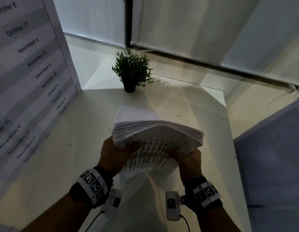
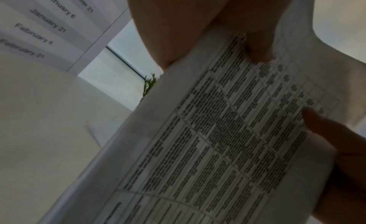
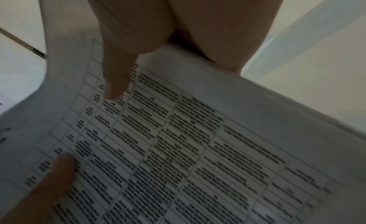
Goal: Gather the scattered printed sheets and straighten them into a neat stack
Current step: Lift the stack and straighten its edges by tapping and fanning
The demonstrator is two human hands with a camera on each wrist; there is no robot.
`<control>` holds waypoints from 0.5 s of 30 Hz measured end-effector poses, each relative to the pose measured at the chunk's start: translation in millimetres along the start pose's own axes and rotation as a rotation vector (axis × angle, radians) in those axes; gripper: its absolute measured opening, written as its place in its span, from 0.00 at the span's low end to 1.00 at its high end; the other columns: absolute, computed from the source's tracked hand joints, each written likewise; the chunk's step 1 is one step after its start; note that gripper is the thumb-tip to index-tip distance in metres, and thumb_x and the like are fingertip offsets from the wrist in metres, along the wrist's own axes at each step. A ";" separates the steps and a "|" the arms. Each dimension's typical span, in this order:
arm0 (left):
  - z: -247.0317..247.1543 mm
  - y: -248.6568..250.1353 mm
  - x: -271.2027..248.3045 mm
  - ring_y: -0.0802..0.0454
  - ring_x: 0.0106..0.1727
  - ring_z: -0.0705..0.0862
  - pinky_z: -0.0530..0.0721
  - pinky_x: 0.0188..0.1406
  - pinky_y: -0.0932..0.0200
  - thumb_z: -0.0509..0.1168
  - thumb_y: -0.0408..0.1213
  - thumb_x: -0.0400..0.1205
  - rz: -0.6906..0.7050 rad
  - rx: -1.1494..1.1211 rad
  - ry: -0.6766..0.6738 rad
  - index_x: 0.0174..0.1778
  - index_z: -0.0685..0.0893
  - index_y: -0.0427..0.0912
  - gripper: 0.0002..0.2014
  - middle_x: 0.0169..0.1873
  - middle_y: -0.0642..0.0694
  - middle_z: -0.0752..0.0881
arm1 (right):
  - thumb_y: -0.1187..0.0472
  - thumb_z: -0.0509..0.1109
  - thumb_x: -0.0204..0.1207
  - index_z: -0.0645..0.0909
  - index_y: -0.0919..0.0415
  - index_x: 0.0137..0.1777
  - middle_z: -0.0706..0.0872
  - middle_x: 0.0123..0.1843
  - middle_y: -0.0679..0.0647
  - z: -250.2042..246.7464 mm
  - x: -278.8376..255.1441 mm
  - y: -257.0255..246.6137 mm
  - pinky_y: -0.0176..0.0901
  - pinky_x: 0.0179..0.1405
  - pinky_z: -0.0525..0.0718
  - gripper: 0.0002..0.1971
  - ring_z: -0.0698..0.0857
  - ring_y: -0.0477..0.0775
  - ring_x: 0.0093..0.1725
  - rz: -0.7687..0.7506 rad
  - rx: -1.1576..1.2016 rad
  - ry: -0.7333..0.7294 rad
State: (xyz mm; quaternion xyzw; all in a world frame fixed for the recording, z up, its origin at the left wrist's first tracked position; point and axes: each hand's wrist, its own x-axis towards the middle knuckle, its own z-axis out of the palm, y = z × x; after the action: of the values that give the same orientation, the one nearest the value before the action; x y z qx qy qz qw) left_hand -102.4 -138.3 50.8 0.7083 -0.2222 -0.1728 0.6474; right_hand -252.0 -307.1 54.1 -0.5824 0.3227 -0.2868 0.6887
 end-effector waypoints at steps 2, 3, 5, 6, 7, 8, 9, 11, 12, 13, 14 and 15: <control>1.1 3.1 -2.3 0.76 0.40 0.86 0.83 0.36 0.78 0.79 0.35 0.69 0.024 0.077 -0.037 0.39 0.84 0.62 0.16 0.33 0.78 0.86 | 0.79 0.80 0.59 0.88 0.49 0.43 0.93 0.42 0.46 -3.6 0.4 0.2 0.40 0.38 0.90 0.23 0.91 0.46 0.42 -0.037 -0.010 0.006; 1.3 3.4 -4.3 0.78 0.39 0.85 0.81 0.35 0.80 0.79 0.35 0.69 0.027 0.101 -0.049 0.39 0.84 0.62 0.16 0.32 0.80 0.85 | 0.78 0.80 0.59 0.89 0.46 0.41 0.93 0.42 0.46 -6.7 0.0 2.3 0.42 0.39 0.91 0.23 0.91 0.46 0.42 -0.038 -0.014 0.005; -2.4 0.4 -5.9 0.71 0.41 0.87 0.84 0.39 0.75 0.80 0.39 0.68 0.025 0.127 -0.049 0.42 0.86 0.58 0.13 0.34 0.71 0.89 | 0.77 0.81 0.59 0.90 0.44 0.40 0.93 0.43 0.46 -10.2 -1.9 6.3 0.41 0.38 0.90 0.23 0.91 0.46 0.42 -0.025 -0.009 0.005; -5.4 -1.5 -5.8 0.67 0.45 0.88 0.86 0.44 0.68 0.80 0.43 0.68 0.021 0.153 -0.048 0.46 0.87 0.57 0.13 0.39 0.66 0.90 | 0.75 0.82 0.58 0.90 0.44 0.41 0.93 0.44 0.46 -11.6 -2.5 8.7 0.39 0.38 0.89 0.23 0.91 0.46 0.43 -0.025 -0.032 -0.006; -8.8 -4.5 -5.2 0.66 0.48 0.88 0.87 0.48 0.61 0.80 0.47 0.67 0.026 0.187 -0.052 0.49 0.87 0.57 0.16 0.43 0.63 0.90 | 0.74 0.83 0.57 0.89 0.44 0.43 0.93 0.45 0.45 -11.0 -2.8 8.8 0.38 0.38 0.89 0.22 0.91 0.45 0.44 -0.029 -0.060 -0.009; -11.6 -7.1 -4.1 0.67 0.50 0.87 0.88 0.50 0.60 0.79 0.51 0.66 0.032 0.198 -0.056 0.51 0.86 0.60 0.18 0.46 0.65 0.90 | 0.73 0.84 0.57 0.88 0.45 0.44 0.93 0.45 0.45 -9.5 -1.4 8.1 0.37 0.38 0.88 0.23 0.91 0.44 0.44 -0.036 -0.074 -0.008; -13.2 -7.6 -4.3 0.70 0.50 0.86 0.87 0.50 0.62 0.79 0.55 0.64 0.033 0.189 -0.055 0.50 0.85 0.65 0.19 0.47 0.69 0.89 | 0.73 0.84 0.56 0.87 0.47 0.46 0.93 0.45 0.45 -6.9 -0.4 7.8 0.37 0.39 0.88 0.24 0.91 0.43 0.44 -0.041 -0.075 -0.006; -11.3 -2.3 -6.4 0.73 0.51 0.85 0.86 0.50 0.66 0.78 0.60 0.63 0.024 0.154 -0.057 0.50 0.84 0.71 0.20 0.49 0.74 0.87 | 0.68 0.87 0.53 0.85 0.53 0.54 0.93 0.49 0.50 -0.1 0.1 10.3 0.43 0.43 0.90 0.28 0.91 0.48 0.49 -0.075 -0.083 -0.005; -9.8 -2.4 -6.7 0.71 0.53 0.86 0.87 0.51 0.63 0.77 0.60 0.63 0.028 0.143 -0.055 0.53 0.85 0.70 0.22 0.50 0.70 0.88 | 0.64 0.88 0.52 0.84 0.56 0.58 0.92 0.52 0.53 2.9 0.2 11.4 0.45 0.46 0.90 0.31 0.90 0.51 0.51 -0.094 -0.092 0.007; -9.0 -4.1 -6.4 0.68 0.54 0.86 0.88 0.53 0.60 0.76 0.59 0.64 0.043 0.141 -0.050 0.56 0.85 0.65 0.23 0.51 0.66 0.89 | 0.62 0.88 0.51 0.84 0.58 0.59 0.91 0.53 0.55 5.6 0.7 10.9 0.45 0.47 0.90 0.33 0.90 0.52 0.52 -0.105 -0.081 0.022; -9.2 -6.1 -5.9 0.66 0.55 0.87 0.89 0.54 0.57 0.77 0.57 0.64 0.047 0.135 -0.042 0.56 0.86 0.62 0.23 0.51 0.63 0.90 | 0.63 0.88 0.51 0.83 0.59 0.59 0.91 0.52 0.55 6.2 2.0 11.4 0.42 0.46 0.90 0.32 0.90 0.51 0.51 -0.103 -0.064 0.039; -9.9 -7.5 -5.4 0.64 0.54 0.88 0.89 0.54 0.53 0.78 0.55 0.65 0.030 0.114 -0.035 0.55 0.87 0.61 0.21 0.51 0.62 0.90 | 0.67 0.88 0.53 0.83 0.57 0.57 0.91 0.50 0.53 6.1 3.6 13.2 0.38 0.44 0.89 0.30 0.91 0.47 0.49 -0.110 -0.067 0.045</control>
State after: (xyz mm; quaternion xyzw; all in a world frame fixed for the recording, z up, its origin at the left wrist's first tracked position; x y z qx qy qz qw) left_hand -101.0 -126.7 44.1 0.7374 -0.2536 -0.1628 0.6045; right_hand -244.7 -304.1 41.4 -0.6154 0.3149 -0.3263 0.6447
